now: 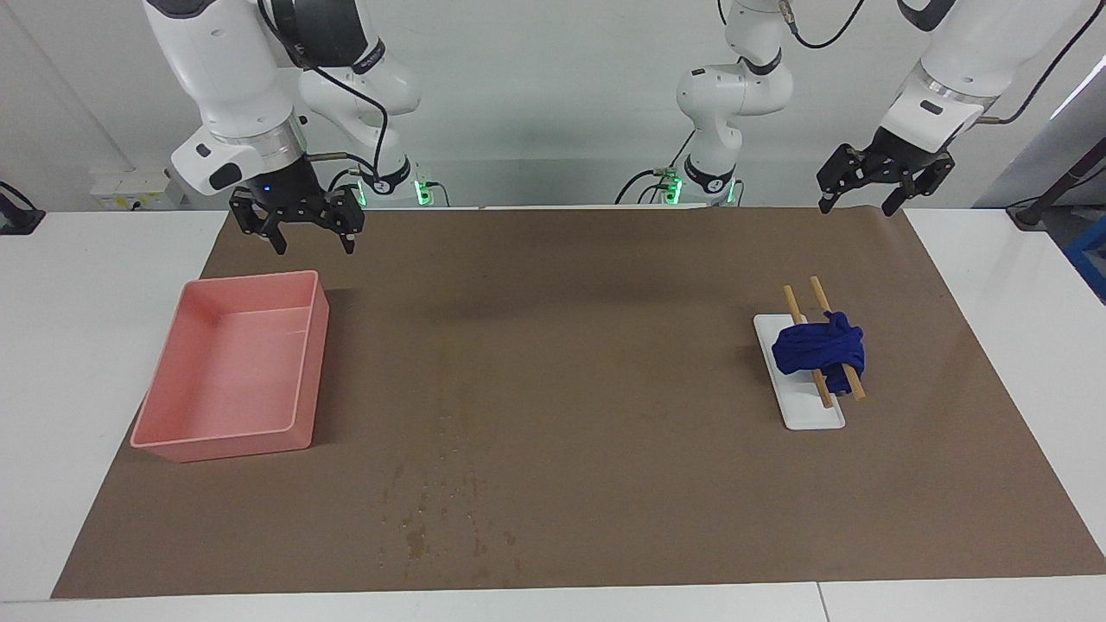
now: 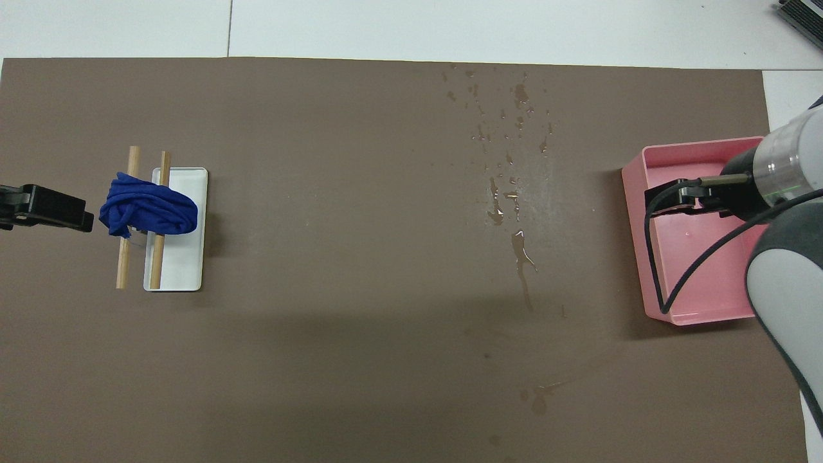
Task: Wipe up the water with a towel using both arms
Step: 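Close the left gripper on the blue towel draped over the white tray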
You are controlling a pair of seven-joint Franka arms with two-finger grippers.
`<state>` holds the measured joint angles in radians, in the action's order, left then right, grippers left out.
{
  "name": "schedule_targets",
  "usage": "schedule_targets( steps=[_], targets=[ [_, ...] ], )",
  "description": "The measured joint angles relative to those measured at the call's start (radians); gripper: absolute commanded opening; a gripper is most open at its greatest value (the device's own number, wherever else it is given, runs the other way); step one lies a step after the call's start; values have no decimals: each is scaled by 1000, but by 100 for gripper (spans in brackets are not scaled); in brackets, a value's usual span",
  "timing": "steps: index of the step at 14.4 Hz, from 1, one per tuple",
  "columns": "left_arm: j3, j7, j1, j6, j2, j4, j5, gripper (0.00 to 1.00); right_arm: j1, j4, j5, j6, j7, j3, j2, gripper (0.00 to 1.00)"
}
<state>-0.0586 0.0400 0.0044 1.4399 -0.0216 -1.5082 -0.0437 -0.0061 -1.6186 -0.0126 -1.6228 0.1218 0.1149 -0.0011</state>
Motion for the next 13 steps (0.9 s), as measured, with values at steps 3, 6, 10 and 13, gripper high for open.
schedule_targets(
  steps=[3,6,10,13],
  targets=[
    [0,0,0,3,0,0,0,100,0,0,0,0,0,0,0,100],
    [6,0,1,102,-7,-38,0,100,0,-1,0,0,0,0,0,100],
    [23,-2,24,402,-21,-240,4,100,0,-1,0,0,0,1,0,100],
    [25,-60,56,573,45,-310,6,100,0,-1,0,0,0,1,0,100]
  ],
)
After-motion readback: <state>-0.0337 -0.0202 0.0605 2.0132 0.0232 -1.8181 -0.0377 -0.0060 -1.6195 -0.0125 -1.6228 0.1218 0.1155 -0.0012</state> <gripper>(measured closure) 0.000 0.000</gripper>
